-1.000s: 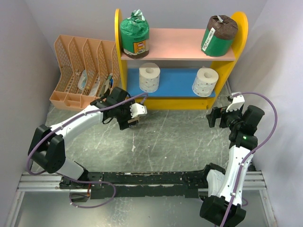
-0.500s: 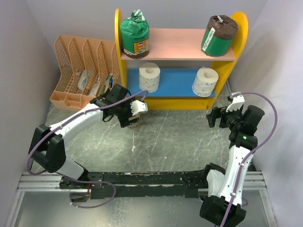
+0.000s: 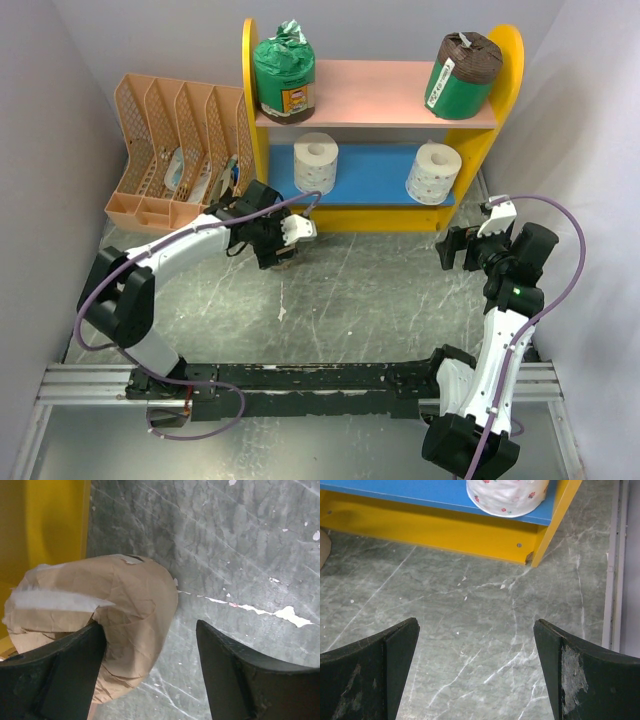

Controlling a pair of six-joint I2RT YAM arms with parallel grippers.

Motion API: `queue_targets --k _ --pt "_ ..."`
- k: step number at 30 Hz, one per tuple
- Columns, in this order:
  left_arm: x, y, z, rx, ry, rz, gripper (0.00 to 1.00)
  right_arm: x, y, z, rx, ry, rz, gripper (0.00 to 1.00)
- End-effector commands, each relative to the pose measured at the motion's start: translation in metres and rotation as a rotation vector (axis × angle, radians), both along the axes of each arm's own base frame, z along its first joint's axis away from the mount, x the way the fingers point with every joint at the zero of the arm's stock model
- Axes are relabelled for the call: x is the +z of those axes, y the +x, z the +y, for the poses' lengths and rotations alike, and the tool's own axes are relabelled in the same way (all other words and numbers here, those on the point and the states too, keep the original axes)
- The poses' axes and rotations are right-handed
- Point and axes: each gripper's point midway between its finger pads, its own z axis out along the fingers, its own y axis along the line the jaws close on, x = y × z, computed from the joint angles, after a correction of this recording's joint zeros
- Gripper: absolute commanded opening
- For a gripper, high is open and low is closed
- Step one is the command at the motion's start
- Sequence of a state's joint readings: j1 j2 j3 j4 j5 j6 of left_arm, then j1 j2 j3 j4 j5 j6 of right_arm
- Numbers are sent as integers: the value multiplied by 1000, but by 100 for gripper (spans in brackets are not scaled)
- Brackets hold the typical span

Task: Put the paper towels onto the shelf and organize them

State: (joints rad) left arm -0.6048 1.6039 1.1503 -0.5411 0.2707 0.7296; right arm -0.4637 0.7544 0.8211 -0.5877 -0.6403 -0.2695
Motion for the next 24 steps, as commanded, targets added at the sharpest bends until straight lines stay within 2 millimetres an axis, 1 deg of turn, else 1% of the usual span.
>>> queue_targets --k 1,5,10,11,12,13,17,24 --pt "11 14 -11 -4 -30 -21 78 -1 0 -1 1 -3 -10 100" --pt "17 14 -13 -10 -34 -22 66 -1 1 -2 -2 -4 -12 100" --pt "19 12 -9 -13 -16 -18 57 -1 1 -2 -4 -1 -10 100" --pt "20 11 -9 -13 -17 -17 54 -2 1 -2 -3 0 -9 100" --pt "20 10 -9 -15 -15 -14 48 -2 1 -1 -2 0 -10 100" --pt "19 10 -9 -15 -13 -9 46 -1 1 -1 -2 0 -11 100" --pt "9 6 -6 -14 9 26 46 -1 1 -1 1 0 -12 100" --pt "-4 -11 -10 -45 22 110 47 -1 1 -1 3 -1 -12 100"
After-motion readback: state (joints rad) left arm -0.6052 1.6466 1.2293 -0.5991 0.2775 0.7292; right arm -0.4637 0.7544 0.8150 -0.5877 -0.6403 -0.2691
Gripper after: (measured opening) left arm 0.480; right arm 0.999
